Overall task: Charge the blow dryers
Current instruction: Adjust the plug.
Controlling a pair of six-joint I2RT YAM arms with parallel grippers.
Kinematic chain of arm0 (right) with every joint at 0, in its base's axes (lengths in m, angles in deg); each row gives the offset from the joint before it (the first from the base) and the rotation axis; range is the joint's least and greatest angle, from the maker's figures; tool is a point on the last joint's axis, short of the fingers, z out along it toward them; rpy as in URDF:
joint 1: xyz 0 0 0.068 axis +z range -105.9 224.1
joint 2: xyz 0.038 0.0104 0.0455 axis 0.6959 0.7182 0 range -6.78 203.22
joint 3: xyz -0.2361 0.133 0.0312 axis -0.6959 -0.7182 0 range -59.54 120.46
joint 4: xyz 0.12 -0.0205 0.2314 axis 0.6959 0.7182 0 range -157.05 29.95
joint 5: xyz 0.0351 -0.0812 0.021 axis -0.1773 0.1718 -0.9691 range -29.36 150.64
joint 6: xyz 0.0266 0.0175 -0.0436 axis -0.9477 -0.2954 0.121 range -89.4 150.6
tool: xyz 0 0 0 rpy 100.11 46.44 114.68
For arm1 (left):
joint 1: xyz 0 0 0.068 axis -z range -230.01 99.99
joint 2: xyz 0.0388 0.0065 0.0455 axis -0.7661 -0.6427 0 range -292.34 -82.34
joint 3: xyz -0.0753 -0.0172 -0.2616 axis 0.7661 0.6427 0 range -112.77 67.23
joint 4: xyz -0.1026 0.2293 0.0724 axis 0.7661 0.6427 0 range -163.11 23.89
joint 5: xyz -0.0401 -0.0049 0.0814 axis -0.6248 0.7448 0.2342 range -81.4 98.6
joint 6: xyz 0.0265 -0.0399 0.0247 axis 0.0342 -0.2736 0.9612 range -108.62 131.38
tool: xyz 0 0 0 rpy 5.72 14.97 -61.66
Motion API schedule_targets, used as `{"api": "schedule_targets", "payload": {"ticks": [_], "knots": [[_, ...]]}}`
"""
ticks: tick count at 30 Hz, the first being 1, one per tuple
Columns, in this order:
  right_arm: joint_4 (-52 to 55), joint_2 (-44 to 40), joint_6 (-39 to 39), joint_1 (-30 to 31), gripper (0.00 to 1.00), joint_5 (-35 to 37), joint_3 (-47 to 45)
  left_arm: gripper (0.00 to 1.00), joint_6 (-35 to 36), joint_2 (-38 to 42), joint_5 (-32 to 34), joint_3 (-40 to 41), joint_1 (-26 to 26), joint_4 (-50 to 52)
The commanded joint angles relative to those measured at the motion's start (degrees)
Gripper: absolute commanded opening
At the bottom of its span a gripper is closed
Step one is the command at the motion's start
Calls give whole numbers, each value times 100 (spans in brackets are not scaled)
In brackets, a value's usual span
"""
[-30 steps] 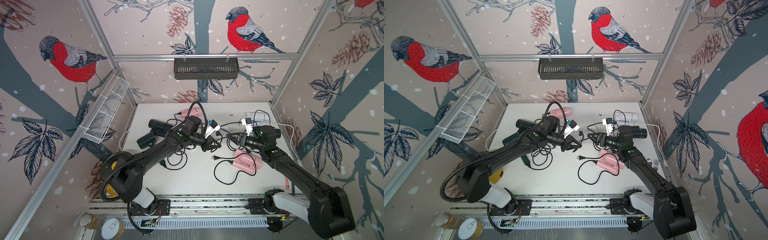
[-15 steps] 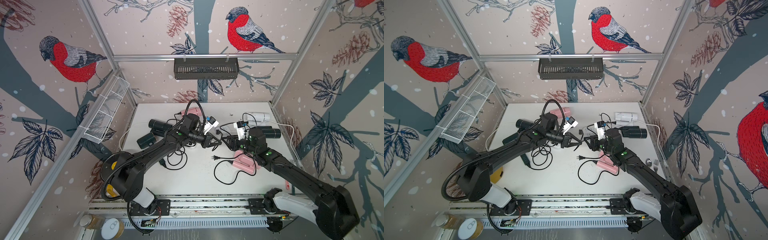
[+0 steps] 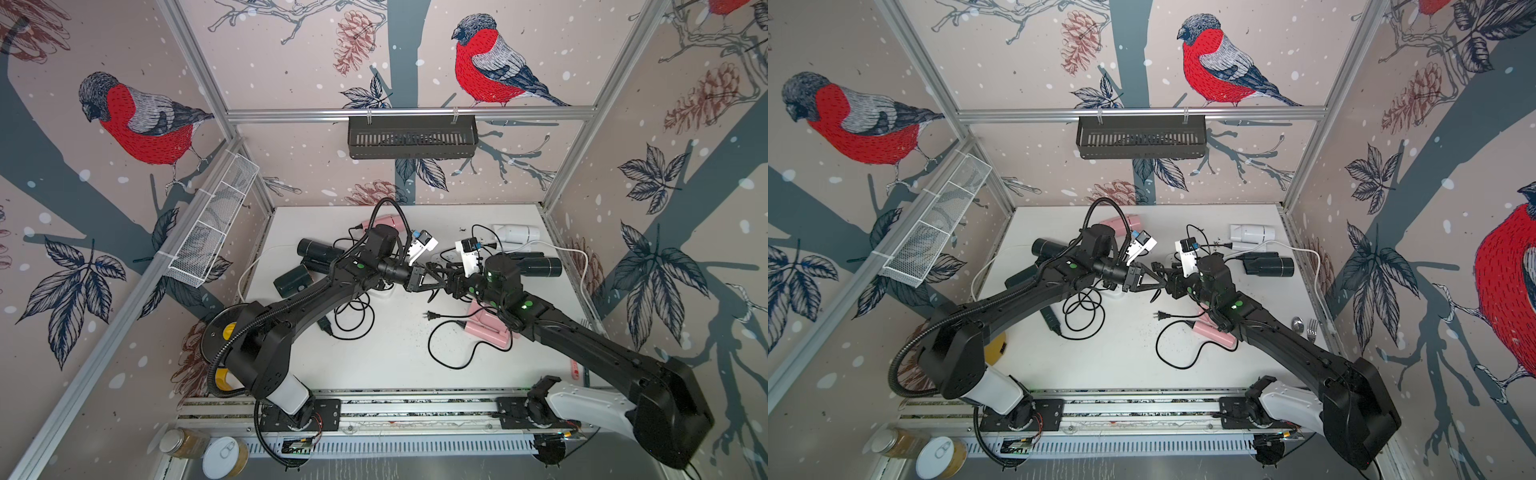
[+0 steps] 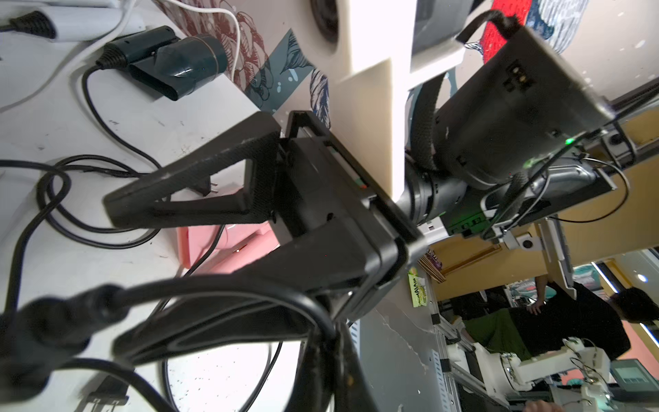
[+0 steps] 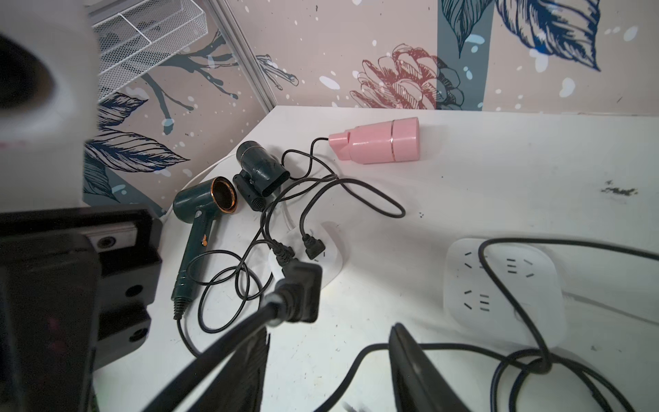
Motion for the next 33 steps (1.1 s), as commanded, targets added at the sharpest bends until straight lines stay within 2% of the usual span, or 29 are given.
{"api": "schedule_targets", "payload": {"ticks": [1,10,19,31,33], "knots": [[-643,96,260,99,56,257,-15,0,-669,-48,-537,-45,-33,-727],[-1019,200,275,242,54,170,-177,0,-974,7,-529,-143,-265,-834],[-888,226,349,233,52,95,-3,0,-1547,-71,-605,-30,-351,-1557],[-1576,456,560,227,46,868,84,0,-2080,-73,-904,25,-356,-2029],[-1646,533,581,221,42,914,126,0,-2094,-78,-920,19,-350,-2028]]}}
